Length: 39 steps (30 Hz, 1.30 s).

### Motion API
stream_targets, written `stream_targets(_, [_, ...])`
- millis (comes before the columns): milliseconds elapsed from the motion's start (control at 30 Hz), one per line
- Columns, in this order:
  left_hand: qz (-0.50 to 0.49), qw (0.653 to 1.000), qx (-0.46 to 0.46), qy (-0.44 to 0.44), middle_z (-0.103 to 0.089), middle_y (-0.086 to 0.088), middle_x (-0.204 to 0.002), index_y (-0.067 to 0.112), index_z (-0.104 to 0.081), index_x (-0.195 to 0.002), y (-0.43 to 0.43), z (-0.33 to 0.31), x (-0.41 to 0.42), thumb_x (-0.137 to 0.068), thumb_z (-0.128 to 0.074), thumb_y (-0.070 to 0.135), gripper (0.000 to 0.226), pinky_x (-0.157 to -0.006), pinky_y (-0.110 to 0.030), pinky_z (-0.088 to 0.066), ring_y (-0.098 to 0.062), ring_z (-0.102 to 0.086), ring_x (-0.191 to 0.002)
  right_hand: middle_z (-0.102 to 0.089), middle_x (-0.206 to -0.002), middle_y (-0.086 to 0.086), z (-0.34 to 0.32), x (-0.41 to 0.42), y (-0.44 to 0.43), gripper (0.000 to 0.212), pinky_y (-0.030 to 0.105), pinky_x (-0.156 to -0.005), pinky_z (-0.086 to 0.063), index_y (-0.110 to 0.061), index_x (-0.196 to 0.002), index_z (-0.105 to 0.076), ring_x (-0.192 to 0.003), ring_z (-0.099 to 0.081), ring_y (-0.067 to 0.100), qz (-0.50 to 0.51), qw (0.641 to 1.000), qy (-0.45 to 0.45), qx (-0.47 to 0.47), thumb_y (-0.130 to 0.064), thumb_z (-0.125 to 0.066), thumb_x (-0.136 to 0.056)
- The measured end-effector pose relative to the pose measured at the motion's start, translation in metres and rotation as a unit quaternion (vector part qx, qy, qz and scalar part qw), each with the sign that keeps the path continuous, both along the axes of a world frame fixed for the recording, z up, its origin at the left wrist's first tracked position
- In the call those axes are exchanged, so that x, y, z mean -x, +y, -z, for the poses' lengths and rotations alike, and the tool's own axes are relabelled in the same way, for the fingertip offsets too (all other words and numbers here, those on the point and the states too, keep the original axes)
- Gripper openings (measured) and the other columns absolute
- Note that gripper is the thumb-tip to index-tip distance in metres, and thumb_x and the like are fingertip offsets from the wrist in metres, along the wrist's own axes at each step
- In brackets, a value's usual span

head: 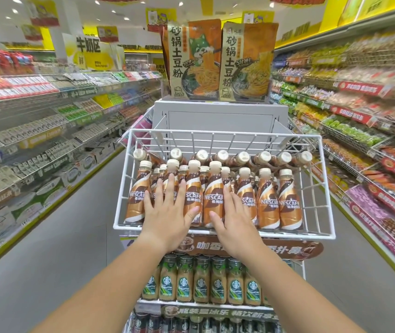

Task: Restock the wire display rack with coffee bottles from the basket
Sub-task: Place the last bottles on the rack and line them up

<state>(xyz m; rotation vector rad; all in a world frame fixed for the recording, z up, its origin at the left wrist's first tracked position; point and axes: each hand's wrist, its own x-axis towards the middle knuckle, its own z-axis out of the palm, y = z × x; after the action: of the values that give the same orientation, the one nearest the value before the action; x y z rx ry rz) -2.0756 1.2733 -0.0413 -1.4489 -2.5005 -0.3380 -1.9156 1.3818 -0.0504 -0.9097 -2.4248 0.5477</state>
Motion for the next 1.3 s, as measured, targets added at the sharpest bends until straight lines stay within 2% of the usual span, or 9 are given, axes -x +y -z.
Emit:
stream_targets(167, [0.005,0.999,0.021,0.045,0.032,-0.008,-0.164,0.029,0.023,-0.157,-0.020,-0.004,-0.001,-0.089,0.009,0.072,0.082,-0.121,-0.062,0.003,-0.035,0.020,-0.154,-0.001,-0.169,0.002,-0.018,-0.015,-0.010,0.076,0.045,-0.124,-0.009,-0.027,-0.160,0.006,-0.153,-0.002,0.022,0.025,0.993,-0.060,-0.096,-0.060,-0.027,-0.100])
stream_targets(300, [0.023,0.997,0.021,0.069,0.028,-0.009,-0.166,0.030,0.032,-0.151,-0.041,-0.007,-0.001,-0.090,0.012,0.072,0.077,-0.123,-0.062,-0.001,-0.036,0.018,-0.154,0.000,-0.169,0.006,-0.030,-0.031,-0.028,0.075,0.045,-0.123,0.001,-0.025,-0.160,0.004,-0.154,0.004,0.027,0.040,0.978,-0.100,-0.179,-0.061,-0.023,-0.099])
stream_targets(467, [0.055,0.996,0.019,0.074,0.026,-0.011,-0.166,0.027,0.023,-0.157,-0.067,-0.009,-0.013,-0.088,0.009,0.071,0.083,-0.123,-0.061,0.001,-0.036,0.019,-0.154,0.007,-0.168,0.006,-0.031,-0.051,-0.056,0.075,0.048,-0.123,0.003,-0.026,-0.160,0.005,-0.153,0.013,0.026,0.054,0.965,-0.134,-0.220,-0.064,-0.011,-0.097])
stream_targets(633, [0.059,0.995,0.018,0.074,0.025,-0.010,-0.165,0.027,0.019,-0.157,-0.100,0.000,-0.048,-0.089,0.008,0.072,0.082,-0.123,-0.062,-0.002,-0.037,0.015,-0.155,0.013,-0.167,0.008,-0.015,-0.080,-0.082,0.076,0.049,-0.122,0.009,-0.026,-0.160,0.007,-0.152,0.020,0.027,0.051,0.958,-0.165,-0.231,-0.064,-0.009,-0.097])
stream_targets(767, [0.040,0.996,0.023,0.076,0.015,-0.013,-0.167,0.024,0.010,-0.158,-0.130,0.011,-0.086,-0.093,0.001,0.071,0.081,-0.121,-0.065,-0.013,-0.041,0.002,-0.156,0.020,-0.166,0.007,0.000,-0.110,-0.099,0.076,0.049,-0.121,0.010,-0.026,-0.159,0.010,-0.150,0.025,0.026,0.037,0.958,-0.162,-0.234,-0.065,-0.008,-0.097])
stream_targets(900, [0.019,0.997,0.042,0.062,0.024,-0.011,-0.164,0.026,0.022,-0.154,-0.153,0.028,-0.127,-0.090,0.008,0.072,0.081,-0.122,-0.063,-0.006,-0.038,0.011,-0.155,0.021,-0.165,0.009,0.021,-0.145,-0.117,0.077,0.051,-0.122,0.009,-0.023,-0.160,0.007,-0.149,0.026,0.028,0.014,0.960,-0.164,-0.228,-0.065,-0.007,-0.097])
stream_targets(1000, [0.012,0.998,0.047,0.042,0.018,-0.011,-0.166,0.026,0.016,-0.156,-0.166,0.047,-0.161,-0.090,0.006,0.072,0.081,-0.122,-0.062,-0.005,-0.037,0.009,-0.156,0.024,-0.165,0.007,0.046,-0.170,-0.129,0.076,0.052,-0.122,0.006,-0.024,-0.159,0.010,-0.149,0.027,0.026,-0.008,0.963,-0.167,-0.211,-0.065,-0.006,-0.097])
stream_targets(1167, [-0.019,0.996,0.086,-0.030,0.023,-0.010,-0.167,0.026,0.015,-0.161,-0.189,0.106,-0.200,-0.096,-0.010,0.070,0.082,-0.123,-0.060,-0.001,-0.034,0.015,-0.155,0.012,-0.167,0.012,0.103,-0.204,-0.149,0.076,0.056,-0.122,-0.004,-0.021,-0.161,-0.001,-0.153,0.012,0.033,-0.037,0.960,-0.205,-0.185,-0.061,-0.018,-0.099])
stream_targets(1300, [-0.028,0.992,0.112,-0.059,0.012,-0.013,-0.170,0.022,0.003,-0.163,-0.208,0.162,-0.210,-0.098,-0.011,0.068,0.081,-0.122,-0.061,-0.005,-0.035,0.007,-0.156,0.001,-0.168,0.014,0.158,-0.217,-0.162,0.075,0.056,-0.122,-0.009,-0.019,-0.161,-0.010,-0.153,0.002,0.035,-0.050,0.961,-0.233,-0.143,-0.060,-0.020,-0.099])
